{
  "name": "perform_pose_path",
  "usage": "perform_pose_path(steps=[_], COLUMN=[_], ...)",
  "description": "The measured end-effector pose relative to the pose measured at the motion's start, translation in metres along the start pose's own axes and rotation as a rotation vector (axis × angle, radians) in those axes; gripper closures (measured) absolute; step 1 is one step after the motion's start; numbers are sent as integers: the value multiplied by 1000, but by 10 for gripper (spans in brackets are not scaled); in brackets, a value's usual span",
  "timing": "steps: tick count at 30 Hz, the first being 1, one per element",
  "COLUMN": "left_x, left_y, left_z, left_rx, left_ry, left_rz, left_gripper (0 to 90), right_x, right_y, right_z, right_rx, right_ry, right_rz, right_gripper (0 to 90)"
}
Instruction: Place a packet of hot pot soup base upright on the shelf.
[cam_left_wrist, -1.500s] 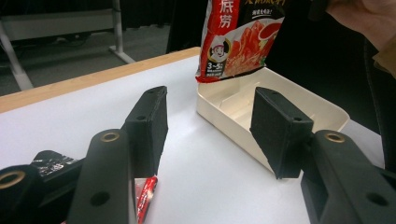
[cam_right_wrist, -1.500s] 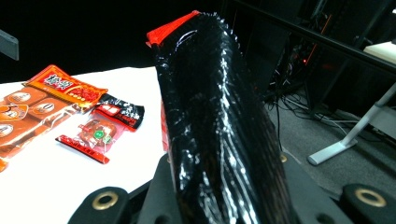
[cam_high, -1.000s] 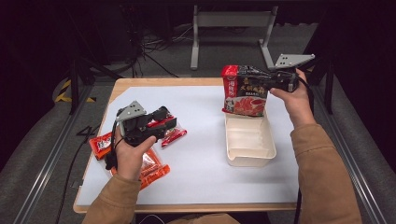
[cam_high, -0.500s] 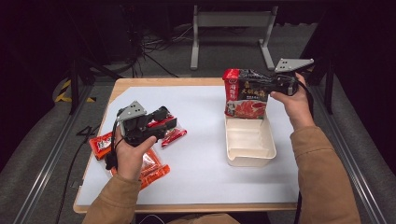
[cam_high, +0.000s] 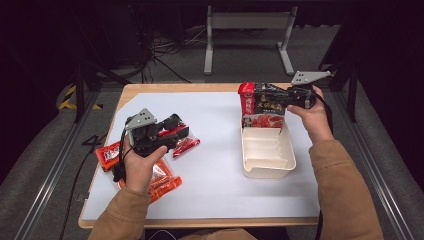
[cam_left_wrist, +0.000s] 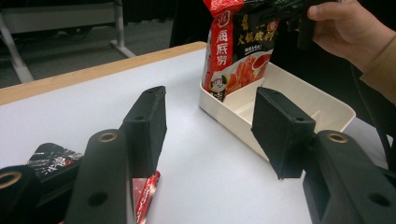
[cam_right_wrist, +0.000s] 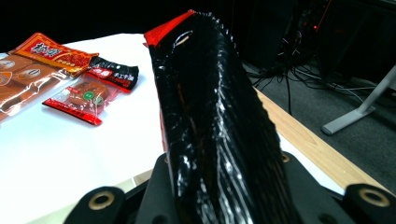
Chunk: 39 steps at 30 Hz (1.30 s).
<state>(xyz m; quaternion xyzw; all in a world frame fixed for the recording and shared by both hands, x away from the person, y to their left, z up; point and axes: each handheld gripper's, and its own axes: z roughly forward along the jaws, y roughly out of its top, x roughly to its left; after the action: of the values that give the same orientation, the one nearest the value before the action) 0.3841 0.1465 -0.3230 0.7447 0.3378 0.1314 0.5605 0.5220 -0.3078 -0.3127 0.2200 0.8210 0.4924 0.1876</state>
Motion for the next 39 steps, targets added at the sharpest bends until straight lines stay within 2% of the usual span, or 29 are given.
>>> perform_pose_path(steps=[6,9,13,18,21,23,25,26,35,37,39], left_x=[0,0,0,1,3,4,4,4,4,5,6], left_y=[-1,-1,-1,-2,-2,-3,-3,-3,-3,-4,-4], left_z=[1,2,2,3,3,4,4,5,6,6,6], left_rx=[6,6,10,14,20,23,29,29,38,55,68], left_ry=[0,-1,-1,-3,1,1,-2,-2,-2,-1,16], left_rz=[2,0,-3,-5,-8,-8,-14,-12,-10,-4,12], left_gripper=[457,456,455,454,448,445,443,443,432,424,407], right_x=[0,0,0,1,1,1,0,0,4,8,13], right_y=[-10,-15,-21,-20,-19,-19,-20,-20,-18,-18,-19], right_z=[-2,-4,-5,-5,-6,-6,-6,-7,-18,-23,-30], right_rx=[6,-2,-19,-5,-3,-5,-5,-13,-28,-4,-14], right_ry=[-10,-18,-23,-32,-40,-39,-22,-15,-46,-75,-104], right_rz=[36,44,80,73,97,133,199,227,244,266,264], right_gripper=[776,779,779,766,723,640,531,517,390,368,363])
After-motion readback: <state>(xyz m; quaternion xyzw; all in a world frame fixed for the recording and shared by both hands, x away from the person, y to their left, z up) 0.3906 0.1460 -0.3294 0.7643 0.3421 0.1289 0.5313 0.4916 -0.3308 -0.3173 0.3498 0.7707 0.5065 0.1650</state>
